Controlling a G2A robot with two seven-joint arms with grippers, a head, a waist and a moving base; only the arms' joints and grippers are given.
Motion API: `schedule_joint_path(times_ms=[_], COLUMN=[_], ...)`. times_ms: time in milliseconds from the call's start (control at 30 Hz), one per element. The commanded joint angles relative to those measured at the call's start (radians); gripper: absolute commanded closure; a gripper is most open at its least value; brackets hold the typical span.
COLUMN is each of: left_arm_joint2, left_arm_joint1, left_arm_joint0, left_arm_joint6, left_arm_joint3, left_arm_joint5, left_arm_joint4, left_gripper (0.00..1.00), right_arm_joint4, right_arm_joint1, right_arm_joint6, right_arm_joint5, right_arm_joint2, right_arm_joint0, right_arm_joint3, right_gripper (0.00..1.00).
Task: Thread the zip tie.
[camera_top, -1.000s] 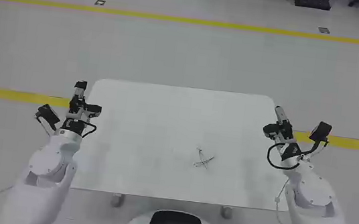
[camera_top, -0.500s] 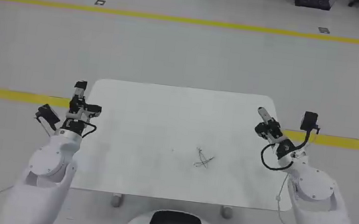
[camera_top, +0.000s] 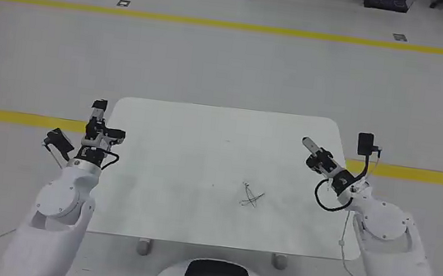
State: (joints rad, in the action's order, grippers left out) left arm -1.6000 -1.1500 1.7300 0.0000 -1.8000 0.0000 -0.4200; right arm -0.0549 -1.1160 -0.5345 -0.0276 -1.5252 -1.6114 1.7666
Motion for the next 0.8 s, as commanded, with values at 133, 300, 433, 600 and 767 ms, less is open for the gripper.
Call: schedule_joint_path(times_ms=[133, 300, 433, 600, 767], left_arm_joint2=[0.0, 0.0, 0.0, 0.0, 0.0], left_arm_joint1=[0.0, 0.0, 0.0, 0.0, 0.0], left_arm_joint0=[0.0, 0.0, 0.0, 0.0, 0.0], left_arm_joint6=[0.0, 0.0, 0.0, 0.0, 0.0], left_arm_joint3=[0.0, 0.0, 0.0, 0.0, 0.0], left_arm_joint5=[0.0, 0.0, 0.0, 0.0, 0.0], left_arm_joint4=[0.0, 0.0, 0.0, 0.0, 0.0], left_gripper=[0.0, 0.0, 0.0, 0.0, 0.0], right_arm_joint4=[-0.092, -0.196, -0.303, -0.311, -0.311], right_arm_joint1=[0.005, 0.01, 0.01, 0.011, 0.011], right_arm_joint6=[-0.067, -0.167, -0.235, -0.298, -0.298], right_arm_joint5=[-0.007, 0.001, 0.005, -0.022, -0.022], right_arm_joint2=[0.029, 0.092, 0.163, 0.2, 0.2], right_arm_joint0=[0.036, 0.116, 0.175, 0.202, 0.202], right_arm_joint3=[0.002, -0.027, -0.056, -0.092, -0.092], right_gripper=[0.0, 0.0, 0.0, 0.0, 0.0])
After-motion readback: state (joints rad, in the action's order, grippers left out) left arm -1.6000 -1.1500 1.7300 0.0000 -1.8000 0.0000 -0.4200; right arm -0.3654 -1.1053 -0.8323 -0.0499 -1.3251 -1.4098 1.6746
